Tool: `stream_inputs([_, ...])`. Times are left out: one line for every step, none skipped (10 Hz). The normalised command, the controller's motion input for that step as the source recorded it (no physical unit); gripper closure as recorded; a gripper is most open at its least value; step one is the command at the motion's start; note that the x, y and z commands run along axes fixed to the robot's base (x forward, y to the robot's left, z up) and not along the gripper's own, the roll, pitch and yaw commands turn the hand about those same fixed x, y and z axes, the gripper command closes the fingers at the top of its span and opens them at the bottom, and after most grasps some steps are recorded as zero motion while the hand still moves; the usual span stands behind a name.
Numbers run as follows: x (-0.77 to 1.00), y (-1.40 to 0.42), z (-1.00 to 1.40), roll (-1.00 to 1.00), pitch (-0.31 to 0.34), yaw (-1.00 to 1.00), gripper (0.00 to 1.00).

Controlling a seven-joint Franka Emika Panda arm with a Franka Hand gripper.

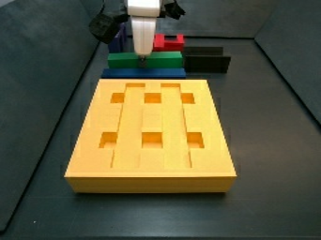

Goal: Pick up the green object. Move up. Move to above the board. Insert the green object.
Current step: Pick up the green object.

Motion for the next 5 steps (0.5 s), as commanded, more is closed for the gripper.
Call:
stream_inputs([0.00,0.00,0.00,0.00,0.000,0.00,1.00])
stream_inputs([0.00,0.00,0.00,0.00,0.000,0.00,1.00])
stream_inputs([0.00,0.00,0.00,0.00,0.000,0.00,1.00])
stream_inputs([0.00,0.00,0.00,0.00,0.000,0.00,1.00])
stream_inputs([0.00,0.00,0.00,0.00,0.000,0.00,1.00])
